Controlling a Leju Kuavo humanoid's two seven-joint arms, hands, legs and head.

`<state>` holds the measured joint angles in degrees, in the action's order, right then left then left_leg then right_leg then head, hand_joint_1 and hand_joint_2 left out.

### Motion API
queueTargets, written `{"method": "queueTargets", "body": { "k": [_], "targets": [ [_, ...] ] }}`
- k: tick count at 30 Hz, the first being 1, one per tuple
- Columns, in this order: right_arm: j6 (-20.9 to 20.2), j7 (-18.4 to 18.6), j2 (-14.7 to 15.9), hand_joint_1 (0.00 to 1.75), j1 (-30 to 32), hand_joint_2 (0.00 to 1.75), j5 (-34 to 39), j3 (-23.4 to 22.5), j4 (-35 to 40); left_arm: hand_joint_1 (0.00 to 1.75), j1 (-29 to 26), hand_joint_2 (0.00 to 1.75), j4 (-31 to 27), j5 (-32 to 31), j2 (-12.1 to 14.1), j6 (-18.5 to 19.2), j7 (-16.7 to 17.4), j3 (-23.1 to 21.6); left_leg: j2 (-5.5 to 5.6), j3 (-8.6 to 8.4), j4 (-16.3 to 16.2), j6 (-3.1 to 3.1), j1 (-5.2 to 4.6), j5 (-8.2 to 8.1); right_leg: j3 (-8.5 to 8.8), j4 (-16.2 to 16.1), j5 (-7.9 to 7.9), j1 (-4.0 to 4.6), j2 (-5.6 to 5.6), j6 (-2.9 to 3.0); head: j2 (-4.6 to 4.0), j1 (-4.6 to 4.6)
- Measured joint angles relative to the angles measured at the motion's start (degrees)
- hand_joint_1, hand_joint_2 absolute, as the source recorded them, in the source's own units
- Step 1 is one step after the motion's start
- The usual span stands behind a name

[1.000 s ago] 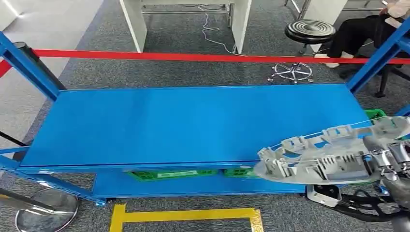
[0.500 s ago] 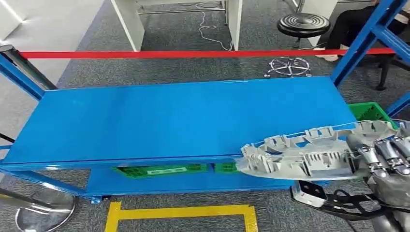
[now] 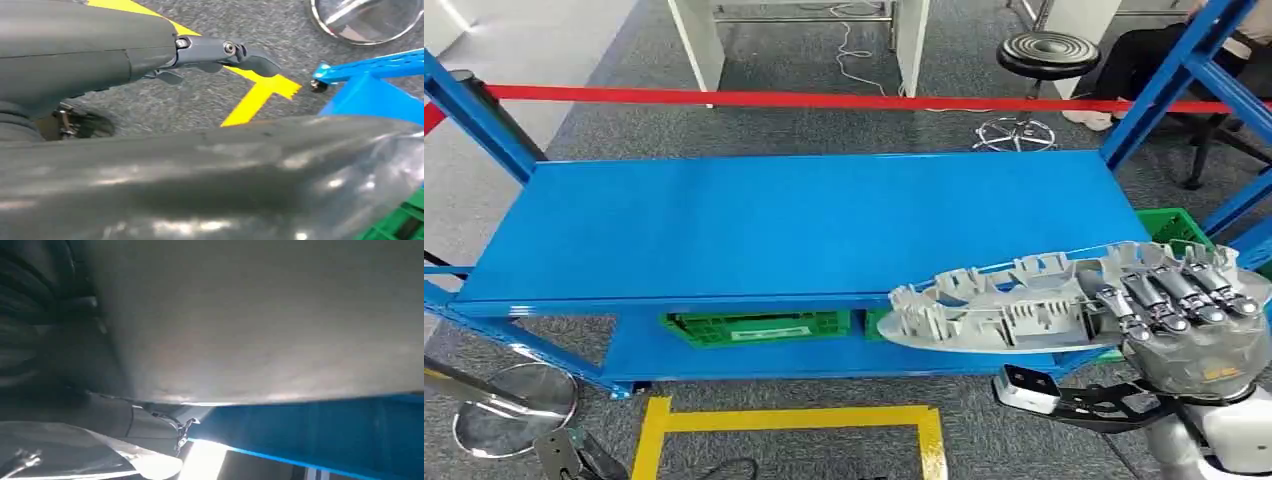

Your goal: Take the parts from the cabinet and place them on the table.

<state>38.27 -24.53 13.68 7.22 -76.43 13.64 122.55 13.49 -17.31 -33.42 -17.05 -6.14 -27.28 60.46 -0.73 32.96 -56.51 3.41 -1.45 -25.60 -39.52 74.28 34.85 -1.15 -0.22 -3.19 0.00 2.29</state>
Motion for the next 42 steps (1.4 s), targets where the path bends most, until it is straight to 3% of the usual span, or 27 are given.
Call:
{"method": "queueTargets", "body": {
  "k": [2,3,4,5,9,11,13,14,15,16,18,19,20,21,24,25,26,28,29,31,33,34,35,36,39,40,42],
  "targets": [
    [0.0,-1.36,-0.52,1.75,-0.03,1.75,0.94,-0.66,-0.66,0.0,-0.14,0.0,-0.15,0.37,-0.04,0.13,0.0,-0.04,-0.09,1.61,-1.14,-0.58,0.45,0.42,4.48,-5.31,-4.4,-0.45,-0.03,-0.76,0.0,-0.02],
    [0.0,-2.12,-0.96,1.75,-0.07,1.75,1.44,-1.05,-0.94,0.0,-0.12,0.0,-0.22,0.52,-0.09,0.15,0.0,-0.11,-0.08,2.45,-2.01,-0.84,0.65,0.54,7.85,-10.25,-5.4,-0.8,-0.08,-1.26,0.0,-0.02],
    [0.0,-2.86,-1.27,1.75,-0.19,1.75,1.81,-1.27,-1.25,0.0,-0.14,0.0,-0.52,0.63,0.0,0.15,0.0,-0.24,-0.06,3.18,-2.65,-1.22,0.51,0.72,9.86,-13.54,-2.33,-0.5,-0.02,-1.81,0.02,0.07],
    [0.0,-3.8,-1.68,1.75,-0.15,1.75,2.38,-1.53,-1.51,0.0,-0.16,0.0,-0.68,0.88,-0.18,0.15,0.02,-0.42,0.0,3.65,-3.38,-1.44,0.36,0.81,11.26,-15.42,-2.26,-0.33,0.38,-0.86,0.02,0.28],
    [0.0,-6.6,-3.58,1.75,-0.06,1.75,3.87,-3.01,-3.17,0.0,-0.41,0.0,-1.07,1.77,-0.11,-0.02,0.13,-0.85,0.16,4.29,-3.76,-2.36,0.37,1.76,9.17,-15.1,-3.2,-0.63,-0.01,1.62,0.0,0.15],
    [0.0,-7.67,-4.37,1.75,-0.17,1.75,4.39,-3.63,-3.74,0.0,-0.47,0.0,-1.11,2.23,-0.15,-0.22,0.39,-1.05,0.43,5.63,-7.44,-3.28,0.62,-4.13,8.32,-15.05,-4.35,-0.58,-0.03,2.72,0.0,-0.5],
    [0.0,-9.47,-5.29,1.75,-0.02,1.75,5.18,-4.46,-4.28,0.0,-0.49,0.0,-1.16,2.97,-0.17,-0.5,0.46,-1.49,0.44,7.29,-16.15,-3.79,1.0,-10.2,6.72,-14.94,-5.63,-0.47,-0.04,2.88,0.0,-0.77],
    [-0.02,-10.4,-5.79,1.75,0.15,1.75,5.46,-4.98,-4.57,0.0,-0.55,0.0,-1.22,3.41,-0.17,-0.63,0.48,-1.82,0.44,7.38,-19.27,-3.89,1.12,-11.22,6.03,-14.87,-6.19,-0.43,-0.09,2.88,0.0,-0.72],
    [0.0,-10.93,-6.25,1.75,0.31,1.75,5.7,-5.46,-4.81,0.0,-0.6,0.0,-1.25,3.67,-0.22,-0.66,0.5,-2.14,0.44,6.76,-20.17,-3.87,1.16,-10.51,5.27,-14.79,-6.69,-0.39,-0.14,2.86,0.0,-0.72],
    [0.0,-11.52,-6.6,1.75,0.44,1.75,6.14,-5.77,-5.03,0.0,-0.65,0.0,-1.27,3.96,-0.24,-0.72,0.52,-2.38,0.46,5.06,-18.85,-3.7,1.16,-8.65,4.53,-14.71,-7.19,-0.36,-0.16,2.83,0.0,-0.74],
    [0.0,-12.24,-7.19,1.75,0.49,1.75,6.75,-6.45,-5.42,0.0,-0.63,0.0,-1.36,5.12,-0.28,-1.25,0.81,-3.11,0.51,-0.66,-10.67,-3.03,1.14,-5.06,3.45,-14.68,-8.1,-0.28,-0.1,2.7,0.0,-0.72],
    [0.0,-12.43,-7.54,1.75,0.49,1.75,7.08,-6.75,-5.63,0.0,-0.58,0.0,-1.57,5.72,-0.31,-1.55,0.89,-3.67,0.8,-4.17,-5.46,-2.52,1.06,-4.85,3.21,-14.68,-8.58,-0.32,-0.05,2.57,0.0,-0.74],
    [0.0,-12.59,-7.78,1.75,0.46,1.75,7.36,-7.12,-5.85,0.0,-0.52,0.0,-1.7,6.18,-0.42,-1.7,0.96,-4.2,0.88,-6.57,-1.22,-2.34,0.81,-6.27,2.95,-14.63,-9.0,0.0,-0.03,2.19,0.0,-0.72],
    [0.0,-12.72,-7.89,1.75,0.5,1.75,7.52,-7.34,-6.07,0.0,-0.45,0.0,-1.77,6.77,-0.44,-1.94,1.07,-4.66,0.89,-6.75,-0.39,-2.37,0.7,-6.53,2.85,-14.9,-9.64,-0.16,-0.16,1.8,0.0,-0.65],
    [0.0,-12.54,-8.3,1.75,0.48,1.75,8.2,-7.82,-7.02,0.0,-0.58,0.0,-1.92,8.59,-0.7,-2.69,1.6,-6.18,0.77,-5.22,0.67,-1.76,0.69,-4.48,2.52,-16.0,-11.56,-0.22,-0.13,0.29,0.0,-0.68],
    [0.0,-12.2,-8.35,1.75,0.51,1.75,8.65,-7.93,-7.47,0.0,-0.51,0.0,-1.97,9.07,-0.76,-2.86,1.66,-6.62,0.46,-4.92,0.84,-1.36,0.82,-3.55,1.78,-15.43,-9.39,-0.43,-0.08,0.3,0.0,-0.66],
    [0.0,-12.02,-8.33,1.75,0.41,1.75,8.89,-7.93,-7.84,0.0,-0.48,0.0,-2.01,9.57,-0.85,-3.02,1.75,-7.14,0.5,-4.04,0.91,-0.81,0.85,-2.92,0.63,-13.27,-5.84,-0.36,0.01,0.31,0.0,-0.33],
    [0.0,-11.84,-8.37,1.75,0.48,1.75,9.2,-7.95,-8.43,0.0,-0.53,0.0,-2.05,10.34,-0.96,-3.12,1.81,-8.05,0.4,-2.22,0.73,-0.6,0.6,-1.66,-0.86,-5.03,0.8,-0.34,0.02,0.19,0.0,-0.09],
    [0.0,-11.87,-8.37,1.75,0.51,1.75,9.31,-8.0,-8.63,0.0,-0.53,0.0,-2.05,11.04,-0.96,-3.28,1.81,-8.61,0.29,-1.27,0.58,-0.5,0.45,-0.95,-1.39,-0.97,2.02,-0.28,0.03,0.14,0.0,-0.09],
    [0.0,-12.11,-8.37,1.75,0.53,1.75,9.75,-8.28,-8.87,0.0,-0.58,0.0,-2.05,12.15,-0.96,-3.32,1.92,-9.68,0.1,0.64,0.11,-0.53,0.3,0.17,-0.17,1.7,-1.44,-0.17,0.02,0.15,0.0,-0.13],
    [0.0,-12.22,-8.37,1.75,0.52,1.75,10.03,-8.33,-8.92,0.0,-0.61,0.0,-2.05,12.57,-0.98,-3.32,2.03,-10.44,0.05,2.56,-0.76,-0.72,0.3,1.04,5.06,-3.93,-5.84,-0.13,0.01,0.32,0.0,-0.09],
    [0.0,-12.22,-8.39,1.75,0.42,1.75,10.1,-8.33,-8.96,0.0,-0.57,0.0,-2.08,12.7,-0.98,-3.48,2.16,-10.78,0.08,3.06,-1.4,-0.96,0.3,1.36,9.11,-9.32,-5.39,-0.14,-0.01,0.42,0.0,-0.09],
    [0.0,-12.22,-8.43,1.75,0.09,1.75,10.1,-8.3,-9.03,0.0,-0.54,0.0,-2.14,12.85,-0.98,-3.5,2.34,-11.21,0.16,3.74,-2.09,-1.21,-0.06,1.55,13.57,-15.28,-2.6,0.07,-0.05,0.44,0.0,0.09],
    [0.0,-12.19,-8.52,1.75,-0.1,1.75,10.16,-8.3,-9.03,0.0,-0.53,0.0,-2.19,12.92,-1.01,-3.56,2.4,-11.48,0.15,3.97,-2.44,-1.43,-0.04,2.04,15.04,-18.14,-1.07,0.08,0.09,0.88,0.02,-0.07],
    [0.0,-12.06,-8.59,1.75,0.2,1.75,9.99,-8.33,-9.33,0.0,-0.63,0.0,-2.25,14.06,-0.87,-3.8,2.67,-12.26,0.25,4.58,-2.28,-2.13,-0.04,3.69,13.0,-17.74,-2.01,0.18,0.06,1.99,0.0,0.02],
    [0.0,-12.04,-8.78,1.75,0.17,1.75,9.92,-8.33,-9.46,0.0,-0.67,0.0,-2.27,14.88,-0.76,-4.11,2.75,-12.72,0.49,5.04,-2.82,-2.64,0.21,2.15,12.37,-17.77,-2.58,-0.11,-0.33,2.48,0.0,0.09],
    [0.0,-12.04,-8.94,1.75,0.39,1.75,9.79,-8.52,-9.68,0.0,-0.97,0.0,-2.4,16.35,-0.66,-4.72,2.89,-13.77,0.54,6.1,-8.06,-3.47,0.61,-5.16,11.55,-17.67,-3.85,-0.13,-0.38,3.24,0.0,-0.7]
  ]
}}
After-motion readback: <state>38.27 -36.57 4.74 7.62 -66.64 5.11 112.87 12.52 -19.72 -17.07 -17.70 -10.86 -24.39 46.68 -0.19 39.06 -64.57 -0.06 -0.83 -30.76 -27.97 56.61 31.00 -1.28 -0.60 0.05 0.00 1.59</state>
